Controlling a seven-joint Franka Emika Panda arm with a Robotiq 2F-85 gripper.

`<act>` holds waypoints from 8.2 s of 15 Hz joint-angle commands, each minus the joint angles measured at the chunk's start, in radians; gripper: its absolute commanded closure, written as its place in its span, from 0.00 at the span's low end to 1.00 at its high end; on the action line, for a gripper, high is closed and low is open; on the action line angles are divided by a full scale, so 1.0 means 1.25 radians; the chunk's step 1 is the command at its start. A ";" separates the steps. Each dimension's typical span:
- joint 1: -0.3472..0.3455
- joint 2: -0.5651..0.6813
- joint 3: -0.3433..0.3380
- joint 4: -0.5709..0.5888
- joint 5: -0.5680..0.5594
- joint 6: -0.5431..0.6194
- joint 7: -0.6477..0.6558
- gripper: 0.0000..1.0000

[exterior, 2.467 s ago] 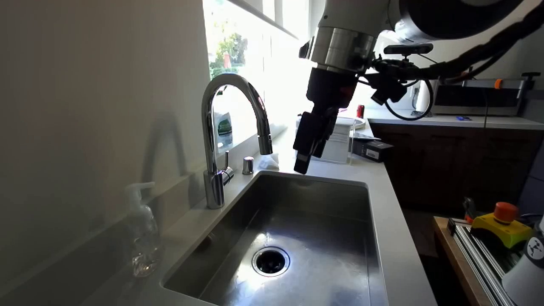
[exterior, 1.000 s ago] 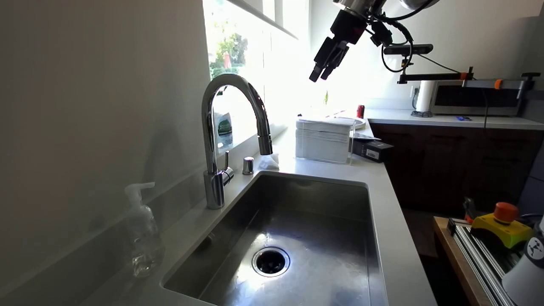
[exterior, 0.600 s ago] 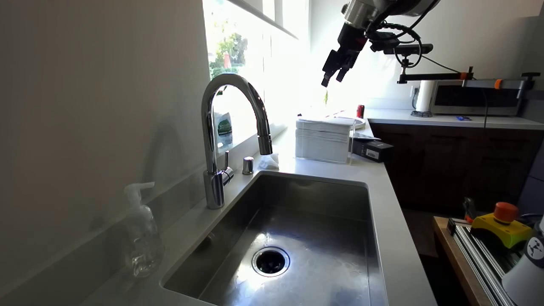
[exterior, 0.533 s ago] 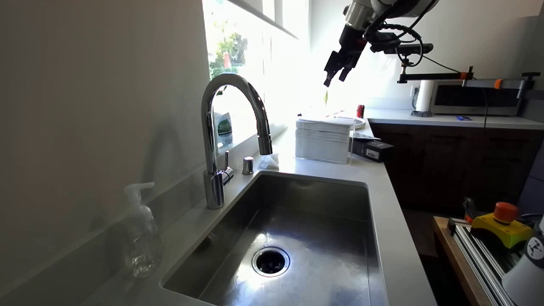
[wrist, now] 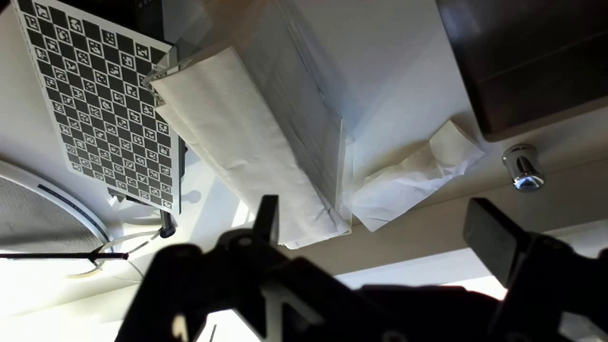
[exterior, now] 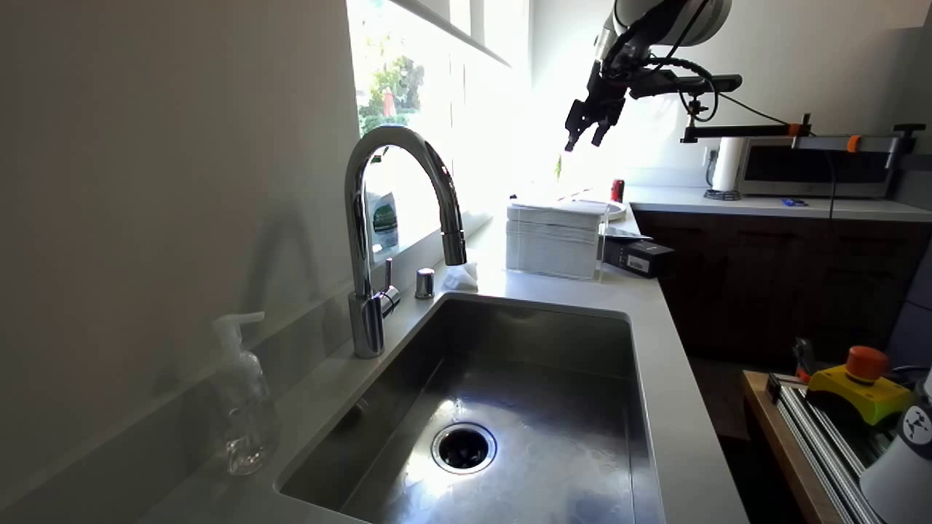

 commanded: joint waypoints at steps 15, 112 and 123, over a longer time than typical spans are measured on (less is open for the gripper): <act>-0.044 0.240 -0.056 0.233 0.214 -0.111 -0.288 0.00; -0.327 0.569 0.196 0.500 0.306 -0.229 -1.316 0.00; -0.330 0.624 0.211 0.576 0.311 -0.263 -1.581 0.00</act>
